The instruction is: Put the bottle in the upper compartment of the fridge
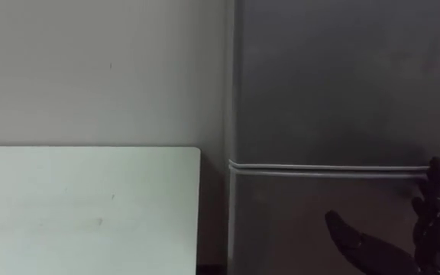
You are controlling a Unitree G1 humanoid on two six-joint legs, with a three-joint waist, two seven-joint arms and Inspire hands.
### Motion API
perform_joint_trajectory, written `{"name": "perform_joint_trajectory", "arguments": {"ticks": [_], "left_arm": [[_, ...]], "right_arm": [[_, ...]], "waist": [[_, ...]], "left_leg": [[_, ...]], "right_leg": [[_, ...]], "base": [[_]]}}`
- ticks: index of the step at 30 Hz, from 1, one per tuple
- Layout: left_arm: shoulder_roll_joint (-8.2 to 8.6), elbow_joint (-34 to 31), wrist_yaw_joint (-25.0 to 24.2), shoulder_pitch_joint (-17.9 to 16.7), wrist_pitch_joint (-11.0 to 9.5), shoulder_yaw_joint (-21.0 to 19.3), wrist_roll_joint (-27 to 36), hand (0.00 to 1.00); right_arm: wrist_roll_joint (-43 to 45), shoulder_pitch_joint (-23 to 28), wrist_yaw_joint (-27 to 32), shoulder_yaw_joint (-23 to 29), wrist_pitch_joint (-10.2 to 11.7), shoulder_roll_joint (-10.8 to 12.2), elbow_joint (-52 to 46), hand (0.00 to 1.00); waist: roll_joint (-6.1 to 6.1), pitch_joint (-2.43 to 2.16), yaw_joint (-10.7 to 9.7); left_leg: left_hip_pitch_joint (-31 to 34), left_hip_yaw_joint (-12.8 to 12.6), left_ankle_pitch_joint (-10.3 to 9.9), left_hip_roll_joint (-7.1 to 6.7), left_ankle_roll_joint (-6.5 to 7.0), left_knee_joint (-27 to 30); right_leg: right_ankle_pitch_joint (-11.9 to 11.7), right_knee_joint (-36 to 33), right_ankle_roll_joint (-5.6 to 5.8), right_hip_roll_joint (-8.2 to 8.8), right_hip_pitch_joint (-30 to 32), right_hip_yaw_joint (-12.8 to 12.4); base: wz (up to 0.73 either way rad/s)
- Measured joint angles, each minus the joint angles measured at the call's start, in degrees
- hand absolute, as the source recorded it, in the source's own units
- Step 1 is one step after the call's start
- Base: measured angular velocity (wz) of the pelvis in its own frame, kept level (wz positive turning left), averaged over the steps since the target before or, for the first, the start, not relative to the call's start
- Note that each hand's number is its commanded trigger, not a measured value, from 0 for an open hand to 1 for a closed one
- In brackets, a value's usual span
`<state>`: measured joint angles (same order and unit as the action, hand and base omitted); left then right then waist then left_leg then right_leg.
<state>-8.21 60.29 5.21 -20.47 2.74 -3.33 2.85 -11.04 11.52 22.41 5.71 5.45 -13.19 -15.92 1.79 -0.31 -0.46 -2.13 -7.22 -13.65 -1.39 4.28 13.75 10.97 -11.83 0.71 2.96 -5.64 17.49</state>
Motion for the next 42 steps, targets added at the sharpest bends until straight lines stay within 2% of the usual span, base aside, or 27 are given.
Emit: {"name": "perform_joint_trajectory", "arguments": {"ticks": [5,8,14,16,20,22,25,28,32,37,40,42], "left_arm": [[-1.04,-0.7,-0.4,0.3,0.2,0.0,-0.1,0.00],[-1.65,-0.6,-0.5,0.4,1.1,0.0,-0.1,0.00],[-1.75,-0.6,-0.3,0.2,2.0,0.2,-0.1,0.00],[-1.74,-0.6,-0.3,0.1,2.0,0.1,-0.4,0.00],[-1.75,-0.6,-0.3,-0.7,2.1,0.1,-0.8,0.00],[-1.75,-0.6,-0.3,-0.8,2.1,0.1,-0.8,0.00],[-1.72,-0.7,-0.3,-0.8,2.1,0.1,-1.0,0.00],[-1.72,-0.8,-0.3,-0.8,2.1,0.0,-0.9,0.00],[-1.71,-1.8,-0.1,-0.9,1.9,-0.6,-0.9,0.00],[-1.83,-2.5,0.1,-1.1,1.4,-3.4,-0.9,0.00],[-1.81,-3.4,0.7,-2.2,0.4,-3.5,-0.9,0.00],[-1.80,-3.4,0.7,-3.1,0.3,-3.5,-0.6,0.00]], "right_arm": [[0.1,-0.5,-1.2,0.7,-0.2,0.0,1.8,0.00],[0.4,-1.4,-1.6,1.0,0.0,-0.1,3.9,0.00],[3.0,-2.6,-2.7,0.8,1.0,-0.5,8.8,0.00],[4.7,-2.6,-2.8,0.9,1.7,-0.5,10.7,0.00],[5.2,-2.6,-3.2,1.2,2.2,-0.5,12.2,0.00],[4.1,-2.6,-3.2,1.4,2.6,-0.5,12.7,0.00],[2.7,-2.6,-3.2,2.1,2.8,-0.5,12.8,0.00],[-2.4,-2.7,-3.3,2.4,3.3,-0.5,12.8,0.00],[-4.5,-3.2,-3.2,3.1,3.3,-0.5,12.8,0.00],[-6.7,-3.2,-1.1,5.6,2.9,-0.5,12.8,0.00],[-7.2,-3.2,1.3,9.3,1.1,-0.6,12.8,0.00],[-9.0,-3.2,3.7,11.0,0.7,-0.7,12.8,0.00]], "waist": [[0.07,0.00,0.0],[0.08,0.06,-0.1],[0.19,0.18,0.1],[0.13,0.18,0.1],[-0.17,0.01,0.4],[-0.26,-0.04,0.5],[-0.27,-0.05,0.6],[-0.31,-0.08,0.7],[-0.30,-0.07,0.5],[0.15,0.24,0.2],[0.20,0.20,-0.3],[0.10,0.17,-0.8]], "left_leg": [[0.3,1.4,-0.1,-0.20,0.13,0.9],[0.8,2.2,-0.2,-0.23,0.10,1.8],[1.0,2.7,-0.2,-0.41,0.32,2.4],[1.6,3.1,-0.1,-0.38,0.01,3.2],[1.9,3.1,0.0,-0.40,-0.01,3.4],[1.9,3.1,0.1,-0.42,0.09,3.4],[1.8,3.1,0.2,-0.49,0.38,3.4],[1.5,3.1,0.3,-0.57,0.55,3.2],[1.5,3.2,0.5,-0.62,0.62,3.2],[0.9,3.3,0.6,-0.79,0.73,2.8],[0.6,3.5,1.0,-1.29,1.05,1.6],[0.6,3.5,1.0,-1.45,1.12,1.5]], "right_leg": [[-0.2,-0.2,-0.01,0.00,-0.4,0.0],[-0.2,-0.7,-0.01,-0.02,-0.4,0.0],[-0.1,-0.7,-0.06,0.37,-0.3,-0.1],[0.5,0.2,0.38,0.22,-0.1,0.0],[0.3,0.2,0.48,0.28,0.0,0.2],[0.1,0.3,0.48,0.56,-0.2,1.4],[0.0,0.3,0.45,0.67,-0.2,1.5],[-0.1,0.3,0.43,0.72,-0.5,1.5],[-0.2,0.3,0.44,0.76,-0.8,1.5],[-0.3,1.3,0.88,0.75,-1.3,1.6],[-0.3,1.3,0.87,1.08,-1.2,1.5],[-0.3,1.2,0.87,1.03,-1.2,1.5]], "base": [[0.10],[0.11],[0.02],[0.08],[0.01],[0.00],[0.00],[0.00],[0.01],[0.04],[0.08],[0.03]]}}
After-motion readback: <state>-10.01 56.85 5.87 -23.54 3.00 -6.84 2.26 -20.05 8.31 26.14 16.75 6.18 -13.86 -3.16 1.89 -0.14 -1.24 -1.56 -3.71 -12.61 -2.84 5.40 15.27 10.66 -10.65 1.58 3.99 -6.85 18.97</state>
